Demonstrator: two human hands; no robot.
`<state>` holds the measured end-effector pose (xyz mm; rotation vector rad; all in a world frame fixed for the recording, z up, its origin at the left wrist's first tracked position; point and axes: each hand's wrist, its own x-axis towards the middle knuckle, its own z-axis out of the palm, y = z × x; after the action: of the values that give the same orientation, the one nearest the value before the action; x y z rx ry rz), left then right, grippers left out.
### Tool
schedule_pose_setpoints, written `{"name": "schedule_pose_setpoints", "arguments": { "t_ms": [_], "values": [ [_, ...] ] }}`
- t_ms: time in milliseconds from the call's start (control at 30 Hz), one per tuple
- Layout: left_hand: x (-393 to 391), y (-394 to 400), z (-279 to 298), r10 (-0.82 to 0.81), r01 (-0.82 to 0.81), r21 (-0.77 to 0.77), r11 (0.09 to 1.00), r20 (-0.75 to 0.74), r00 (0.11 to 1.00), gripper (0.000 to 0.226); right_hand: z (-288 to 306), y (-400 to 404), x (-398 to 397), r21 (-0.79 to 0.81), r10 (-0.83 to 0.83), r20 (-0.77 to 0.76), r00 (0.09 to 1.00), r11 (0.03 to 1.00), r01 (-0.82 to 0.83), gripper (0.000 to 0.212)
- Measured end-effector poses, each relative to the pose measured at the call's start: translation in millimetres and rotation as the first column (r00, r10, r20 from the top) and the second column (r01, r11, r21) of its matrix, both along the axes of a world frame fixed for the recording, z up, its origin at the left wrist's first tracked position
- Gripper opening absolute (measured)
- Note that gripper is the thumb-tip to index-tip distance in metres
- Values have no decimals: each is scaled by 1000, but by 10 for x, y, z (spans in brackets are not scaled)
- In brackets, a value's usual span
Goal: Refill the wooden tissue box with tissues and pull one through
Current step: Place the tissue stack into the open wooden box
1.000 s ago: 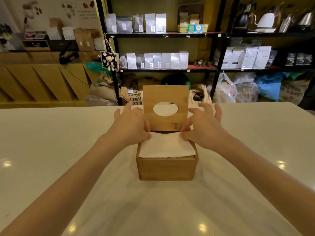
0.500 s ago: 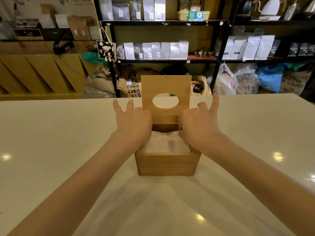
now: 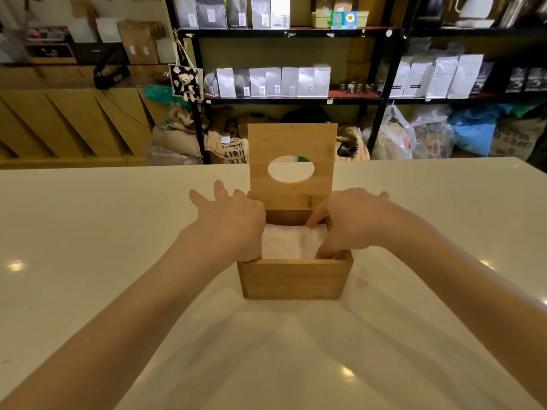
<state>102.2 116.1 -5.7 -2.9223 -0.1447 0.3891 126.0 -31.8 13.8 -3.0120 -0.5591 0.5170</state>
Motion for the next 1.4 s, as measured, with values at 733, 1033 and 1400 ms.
{"name": "schedule_pose_setpoints", "arguments": {
  "t_ms": [733, 1033, 1400],
  "values": [
    [193, 3, -48, 100, -86, -195, 977, 59, 993, 34, -205, 64, 160, 268, -169, 14, 986, 950, 159, 30],
    [154, -51, -165, 110, -95, -111, 989, 140, 984, 43, -320, 115, 133, 117, -185, 172, 967, 979, 167, 37],
    [-98, 95, 99, 168, -39, -493, 869, 221, 961, 29, -75, -120, 82, 514, -131, -8, 991, 850, 116, 18]
  ]
}}
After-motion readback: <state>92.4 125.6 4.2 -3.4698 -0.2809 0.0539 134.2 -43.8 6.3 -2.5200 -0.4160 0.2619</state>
